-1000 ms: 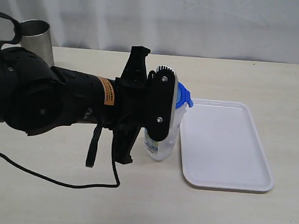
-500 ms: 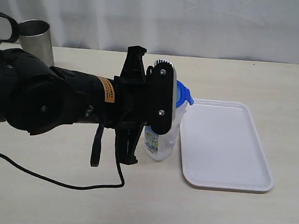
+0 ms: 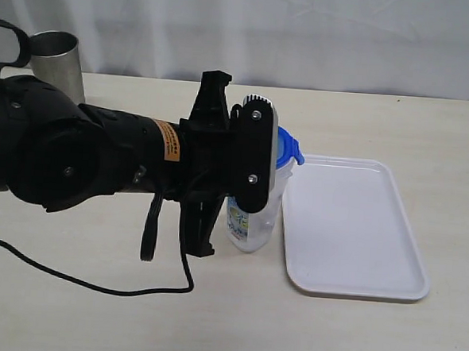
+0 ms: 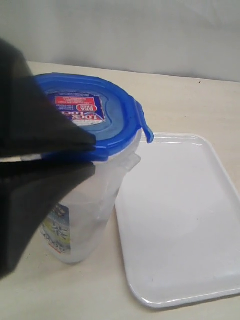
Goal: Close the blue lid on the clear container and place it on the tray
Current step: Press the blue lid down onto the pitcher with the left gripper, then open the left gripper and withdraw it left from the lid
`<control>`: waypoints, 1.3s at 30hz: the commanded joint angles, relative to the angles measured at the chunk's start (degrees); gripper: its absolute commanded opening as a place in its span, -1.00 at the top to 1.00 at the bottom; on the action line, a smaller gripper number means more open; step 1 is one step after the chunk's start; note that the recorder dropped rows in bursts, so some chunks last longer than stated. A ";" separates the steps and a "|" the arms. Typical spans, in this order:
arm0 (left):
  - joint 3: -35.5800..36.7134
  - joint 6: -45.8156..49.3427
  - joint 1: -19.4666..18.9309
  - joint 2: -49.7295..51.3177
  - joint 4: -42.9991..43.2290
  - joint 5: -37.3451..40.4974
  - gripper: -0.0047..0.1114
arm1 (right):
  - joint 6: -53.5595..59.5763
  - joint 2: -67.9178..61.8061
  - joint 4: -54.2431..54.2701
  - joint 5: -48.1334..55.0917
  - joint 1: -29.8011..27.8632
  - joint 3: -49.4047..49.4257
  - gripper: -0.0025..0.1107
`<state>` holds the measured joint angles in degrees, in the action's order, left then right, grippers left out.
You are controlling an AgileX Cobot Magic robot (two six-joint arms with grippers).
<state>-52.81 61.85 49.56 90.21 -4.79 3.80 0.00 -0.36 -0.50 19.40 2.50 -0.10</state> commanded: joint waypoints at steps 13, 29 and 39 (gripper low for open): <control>0.06 0.26 0.43 -0.39 0.19 -0.31 0.48 | 0.42 0.36 0.10 -0.01 -0.33 0.10 0.88; 0.06 -0.86 0.43 -0.66 -0.37 5.27 -0.21 | 0.42 0.36 0.10 -0.01 -0.33 0.10 0.88; 0.06 -2.51 0.31 -8.46 -0.37 9.19 -0.21 | 0.42 0.36 0.10 -0.01 -0.33 0.10 0.88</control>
<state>-52.81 61.51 49.56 83.48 -4.76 12.50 0.00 -0.36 -0.50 19.40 2.50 -0.10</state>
